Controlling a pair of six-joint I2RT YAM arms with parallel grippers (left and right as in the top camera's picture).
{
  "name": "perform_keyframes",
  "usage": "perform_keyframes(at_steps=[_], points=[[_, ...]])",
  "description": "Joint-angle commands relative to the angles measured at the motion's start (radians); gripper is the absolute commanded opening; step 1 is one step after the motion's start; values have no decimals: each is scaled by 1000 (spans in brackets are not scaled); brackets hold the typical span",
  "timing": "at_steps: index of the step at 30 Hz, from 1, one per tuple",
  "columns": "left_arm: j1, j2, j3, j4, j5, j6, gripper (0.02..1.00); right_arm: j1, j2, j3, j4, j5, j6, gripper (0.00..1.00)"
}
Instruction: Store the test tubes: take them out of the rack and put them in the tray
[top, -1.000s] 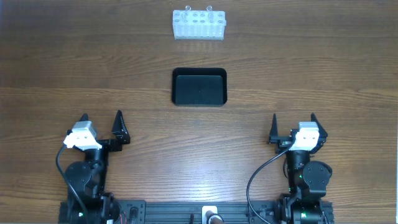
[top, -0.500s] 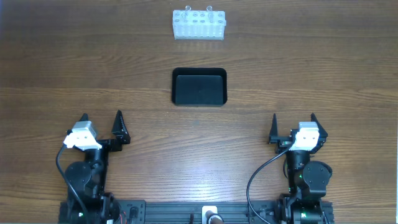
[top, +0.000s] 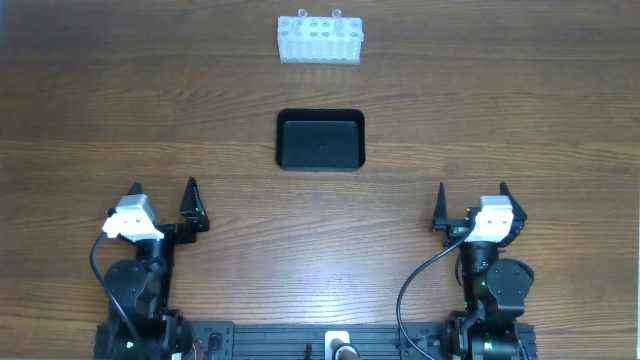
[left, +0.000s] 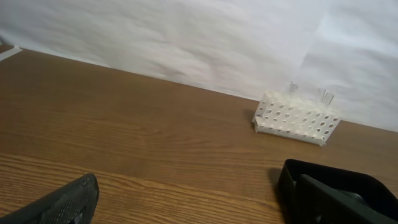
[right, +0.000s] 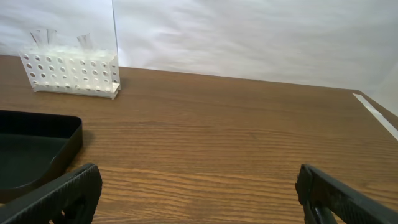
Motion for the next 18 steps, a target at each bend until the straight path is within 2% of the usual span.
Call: perform_keyframes(at_steps=[1,12,18], points=[[-4,-6,-4,-4,-8,11,998,6,-11,-9,2,-15,3,993],[-4,-1,8,-5,0,11,998,6,-11,-9,2,-15,3,993],[-4,181,213,-70,-12,19,998,6,-11,-9,2,-15,3,991]])
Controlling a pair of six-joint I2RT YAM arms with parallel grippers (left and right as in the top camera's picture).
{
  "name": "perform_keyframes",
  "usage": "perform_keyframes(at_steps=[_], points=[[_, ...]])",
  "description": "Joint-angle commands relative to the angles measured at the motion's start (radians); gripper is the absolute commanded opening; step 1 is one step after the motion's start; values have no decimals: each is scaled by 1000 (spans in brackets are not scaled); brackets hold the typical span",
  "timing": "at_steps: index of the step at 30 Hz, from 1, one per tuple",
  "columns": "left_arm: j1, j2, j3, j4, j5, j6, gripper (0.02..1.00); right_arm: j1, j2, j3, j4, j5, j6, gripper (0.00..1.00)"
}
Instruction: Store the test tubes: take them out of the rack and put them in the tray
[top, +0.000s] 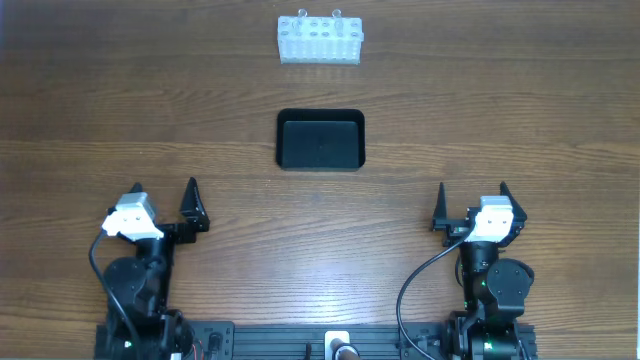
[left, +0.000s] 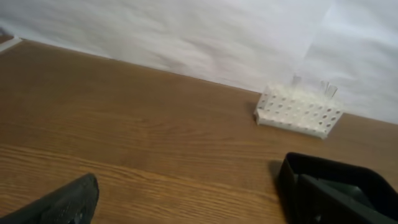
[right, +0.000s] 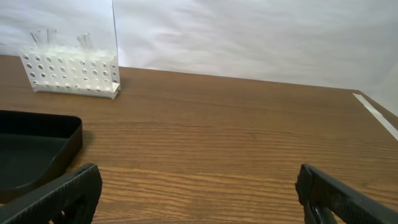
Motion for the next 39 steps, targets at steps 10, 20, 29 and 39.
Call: perform_keyframes(at_steps=[10,20,29,39], points=[[-22,572,620,-244,-11,58,998,6,-11,-9,2,-15,2,991],[-135,1009,1020,-305,-11,127,998,6,-11,-9,2,-15,2,993],[-247,1281,1215,-301,-12,127,998,6,-11,-9,2,-15,2,991],[-360,1625,1400,-267,-12,76,998,6,-11,-9,2,-15,2,993]])
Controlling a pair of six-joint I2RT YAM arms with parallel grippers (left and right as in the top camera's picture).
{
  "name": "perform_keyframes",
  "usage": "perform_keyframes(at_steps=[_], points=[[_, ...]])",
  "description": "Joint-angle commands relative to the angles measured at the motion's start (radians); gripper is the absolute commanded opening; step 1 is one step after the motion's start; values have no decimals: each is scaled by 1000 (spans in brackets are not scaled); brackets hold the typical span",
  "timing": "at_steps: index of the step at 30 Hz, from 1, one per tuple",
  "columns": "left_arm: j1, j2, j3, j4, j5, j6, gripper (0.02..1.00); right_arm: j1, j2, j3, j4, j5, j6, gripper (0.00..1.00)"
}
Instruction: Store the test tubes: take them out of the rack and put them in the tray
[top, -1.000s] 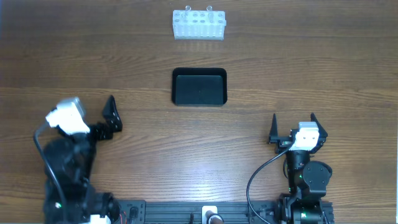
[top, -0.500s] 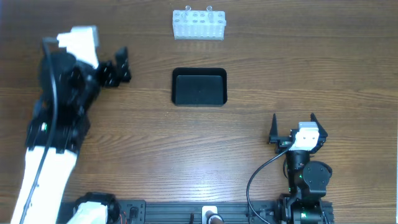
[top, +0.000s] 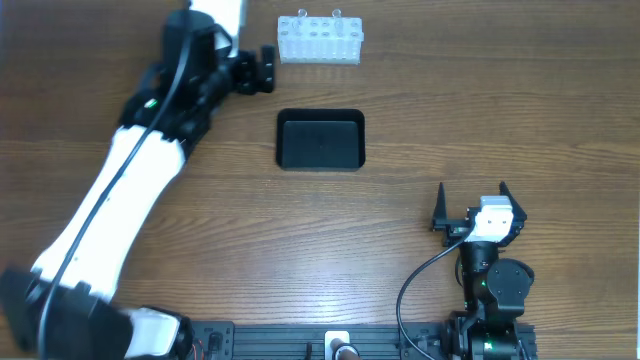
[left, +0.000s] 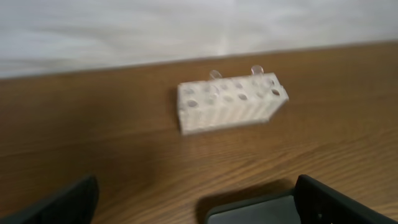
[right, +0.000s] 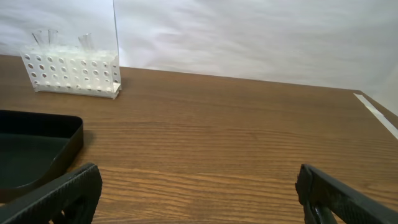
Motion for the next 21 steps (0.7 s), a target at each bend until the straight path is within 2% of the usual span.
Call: perform_keyframes(at_steps=[1,21], points=[[-34,166,137,5,-2,-48,998,6,-11,-9,1,-11,2,991],[-48,616,578,8,-20,-70,998,6,-11,-9,1,-11,2,993]])
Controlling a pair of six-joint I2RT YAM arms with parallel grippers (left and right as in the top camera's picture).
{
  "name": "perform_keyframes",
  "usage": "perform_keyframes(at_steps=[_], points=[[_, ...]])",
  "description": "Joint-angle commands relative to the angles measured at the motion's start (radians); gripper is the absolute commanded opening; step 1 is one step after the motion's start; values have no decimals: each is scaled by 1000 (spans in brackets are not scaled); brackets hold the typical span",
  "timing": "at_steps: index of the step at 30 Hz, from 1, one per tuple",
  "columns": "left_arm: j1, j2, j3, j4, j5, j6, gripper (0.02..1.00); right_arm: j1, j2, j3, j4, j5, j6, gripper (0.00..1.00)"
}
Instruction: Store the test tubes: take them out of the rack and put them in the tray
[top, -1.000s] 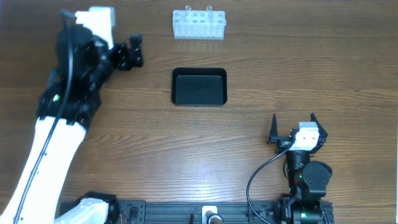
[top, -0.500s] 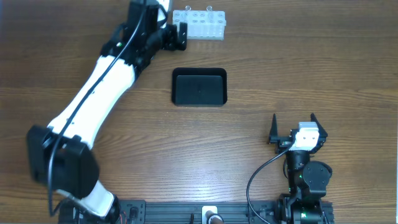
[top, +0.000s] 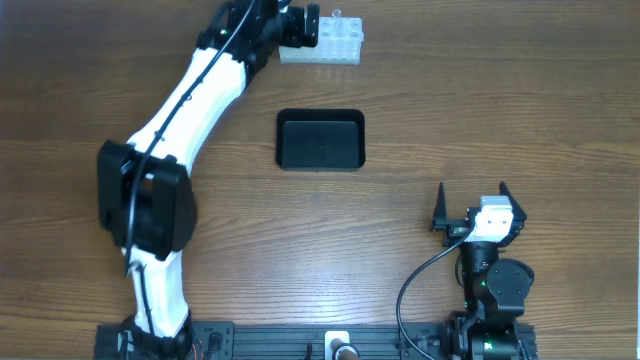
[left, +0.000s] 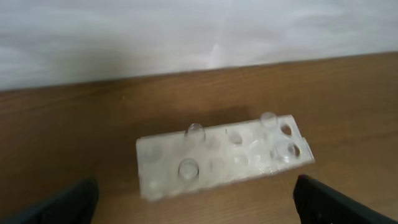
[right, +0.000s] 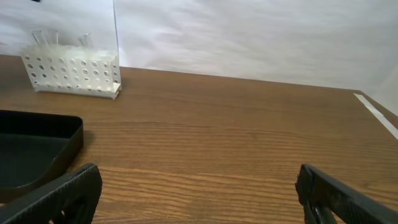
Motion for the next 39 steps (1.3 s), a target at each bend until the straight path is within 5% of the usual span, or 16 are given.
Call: perform_keyframes(at_steps=[1,39], points=[[-4,77,93,2,-11,-11,998,6,-11,-9,2,-11,3,991],[2,209,106,92,-10,-63,947,6,-11,-9,2,-11,3,991]])
